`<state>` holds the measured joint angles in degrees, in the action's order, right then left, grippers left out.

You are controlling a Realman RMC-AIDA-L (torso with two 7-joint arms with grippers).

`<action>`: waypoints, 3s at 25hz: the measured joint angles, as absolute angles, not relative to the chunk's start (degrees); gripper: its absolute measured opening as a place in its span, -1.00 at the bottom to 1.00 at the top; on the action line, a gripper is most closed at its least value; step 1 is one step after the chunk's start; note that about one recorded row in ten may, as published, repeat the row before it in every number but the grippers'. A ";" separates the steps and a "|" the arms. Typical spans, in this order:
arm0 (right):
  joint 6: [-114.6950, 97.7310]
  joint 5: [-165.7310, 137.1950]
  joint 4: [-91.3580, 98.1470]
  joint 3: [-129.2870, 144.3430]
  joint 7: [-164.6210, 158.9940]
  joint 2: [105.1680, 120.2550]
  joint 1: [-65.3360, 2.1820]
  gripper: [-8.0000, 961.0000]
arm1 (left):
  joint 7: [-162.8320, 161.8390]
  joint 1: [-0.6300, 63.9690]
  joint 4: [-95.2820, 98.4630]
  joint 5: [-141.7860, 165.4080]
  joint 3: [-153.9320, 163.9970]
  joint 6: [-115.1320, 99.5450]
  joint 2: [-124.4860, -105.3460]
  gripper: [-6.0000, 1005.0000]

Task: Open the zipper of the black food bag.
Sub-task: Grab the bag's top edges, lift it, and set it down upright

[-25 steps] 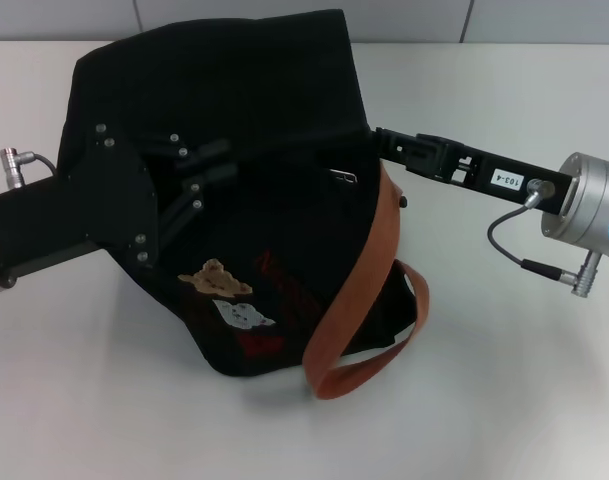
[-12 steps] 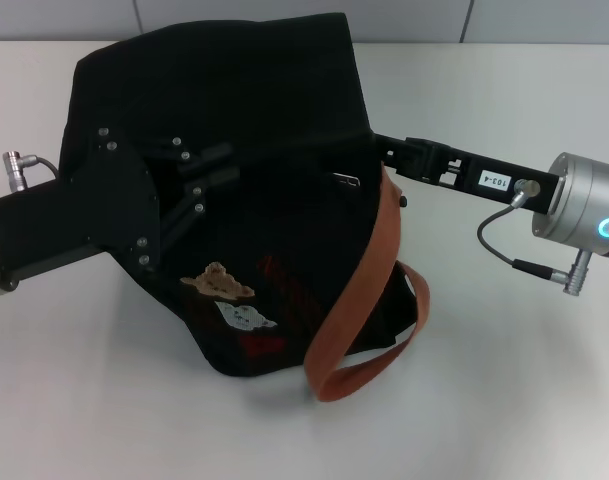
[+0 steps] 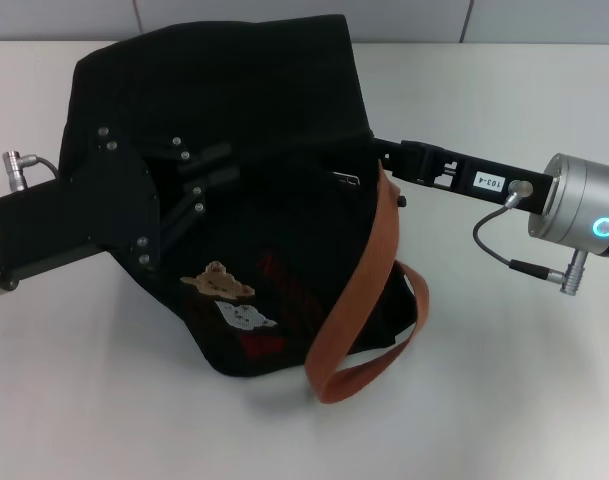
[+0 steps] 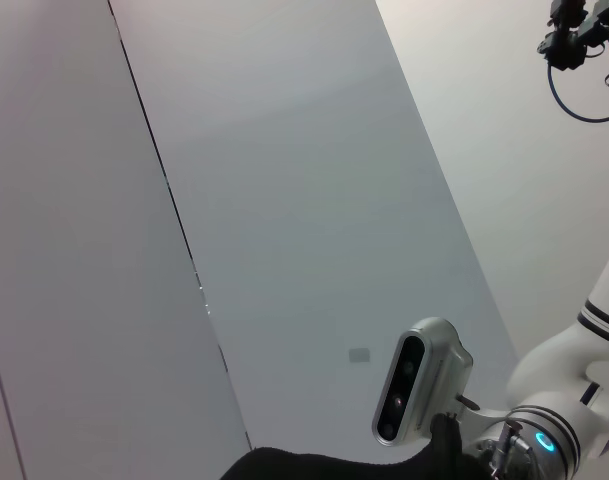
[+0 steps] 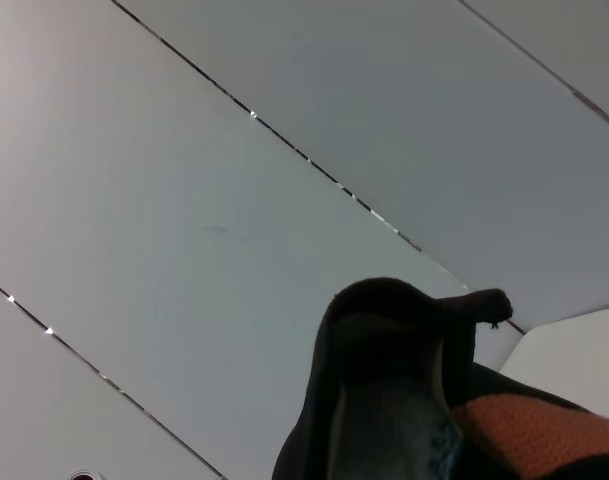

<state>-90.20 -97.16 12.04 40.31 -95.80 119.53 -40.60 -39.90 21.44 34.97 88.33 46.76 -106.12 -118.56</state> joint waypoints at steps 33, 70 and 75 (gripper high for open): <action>-90.08 -93.69 12.23 39.53 -94.09 119.42 -38.13 -0.95 | -39.86 21.67 33.45 85.70 44.06 -104.40 -118.53 -0.79; -80.49 -89.10 -8.41 36.35 -9.92 119.89 -40.19 -0.49 | -39.90 23.49 27.66 85.99 44.92 -105.18 -118.63 -0.85; -78.00 -89.34 -12.16 33.86 -7.47 119.88 -40.87 -0.43 | -40.04 24.29 27.55 86.04 46.15 -105.12 -118.69 -0.85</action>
